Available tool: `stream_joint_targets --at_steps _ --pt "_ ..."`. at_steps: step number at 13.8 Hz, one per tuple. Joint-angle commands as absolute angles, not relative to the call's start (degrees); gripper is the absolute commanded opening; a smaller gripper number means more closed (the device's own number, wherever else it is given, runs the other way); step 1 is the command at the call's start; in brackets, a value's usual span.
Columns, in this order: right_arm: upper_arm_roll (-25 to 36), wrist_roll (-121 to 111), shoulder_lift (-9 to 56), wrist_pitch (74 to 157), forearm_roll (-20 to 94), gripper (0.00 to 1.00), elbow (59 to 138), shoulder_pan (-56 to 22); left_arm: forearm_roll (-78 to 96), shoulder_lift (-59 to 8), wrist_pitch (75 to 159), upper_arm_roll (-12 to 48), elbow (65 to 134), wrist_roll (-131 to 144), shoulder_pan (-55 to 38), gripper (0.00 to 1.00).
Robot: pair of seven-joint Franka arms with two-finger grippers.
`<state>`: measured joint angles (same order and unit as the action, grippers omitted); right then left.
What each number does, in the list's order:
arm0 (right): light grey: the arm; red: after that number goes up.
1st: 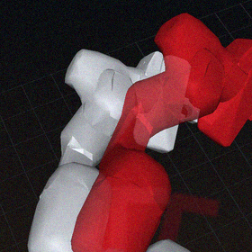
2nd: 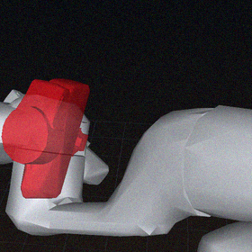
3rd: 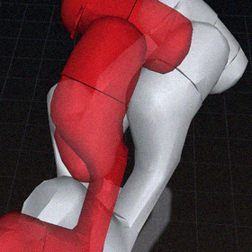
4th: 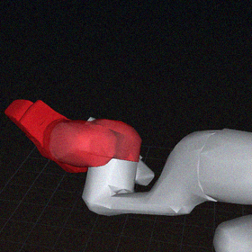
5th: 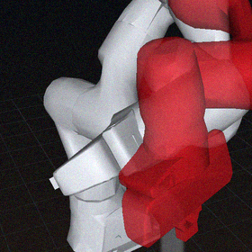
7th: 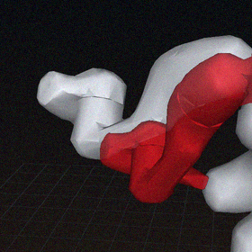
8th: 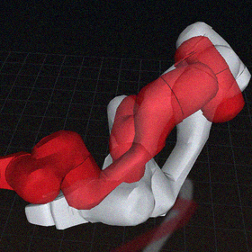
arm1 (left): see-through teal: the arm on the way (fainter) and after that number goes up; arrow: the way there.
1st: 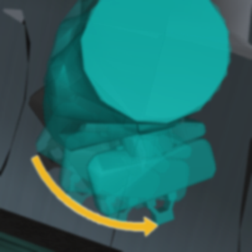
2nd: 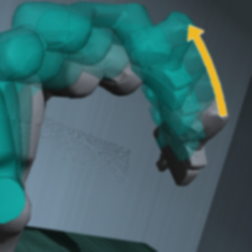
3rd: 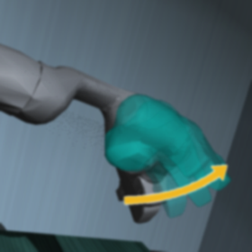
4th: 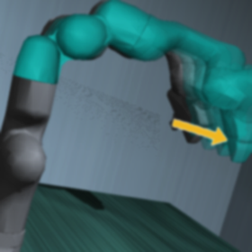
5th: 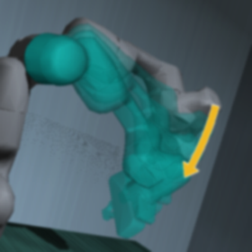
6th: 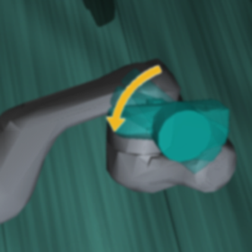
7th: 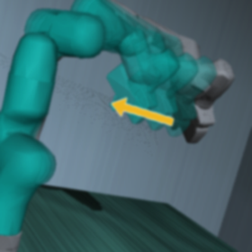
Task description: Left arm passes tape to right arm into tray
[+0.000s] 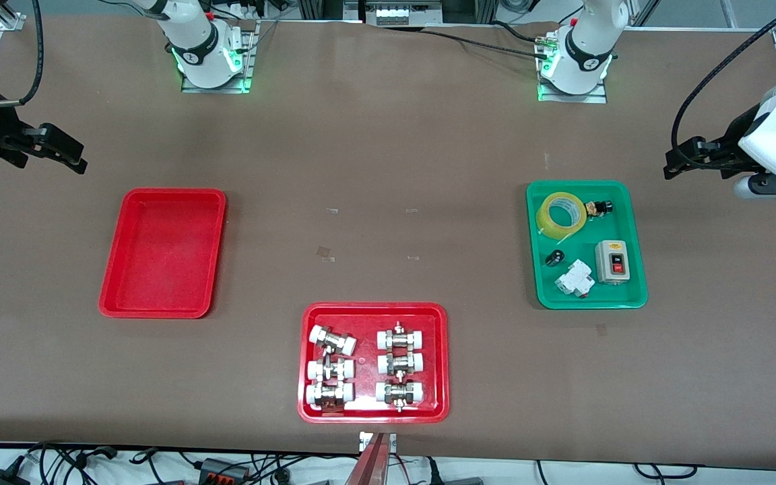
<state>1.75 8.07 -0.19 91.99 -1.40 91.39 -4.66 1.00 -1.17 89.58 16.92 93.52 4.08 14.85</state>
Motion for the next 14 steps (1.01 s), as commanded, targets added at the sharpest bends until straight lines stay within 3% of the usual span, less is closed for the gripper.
stream_joint_targets --at_steps 1,10,14 --pt "1.6 8.0 0.3 91.2 -1.7 1.0 90.4 -4.6 1.7 -0.3 89.1 17.0 94.1 4.1 15.2 1.0" --pt "1.6 7.0 0.5 91.4 -1.7 1.0 90.4 -4.4 1.6 -4.5 88.9 17.0 93.3 3.4 14.8 1.0" --pt "1.6 7.0 0.6 91.4 -1.7 1.0 90.4 -4.5 1.7 -14.7 90.8 17.0 93.9 3.3 15.4 1.0"
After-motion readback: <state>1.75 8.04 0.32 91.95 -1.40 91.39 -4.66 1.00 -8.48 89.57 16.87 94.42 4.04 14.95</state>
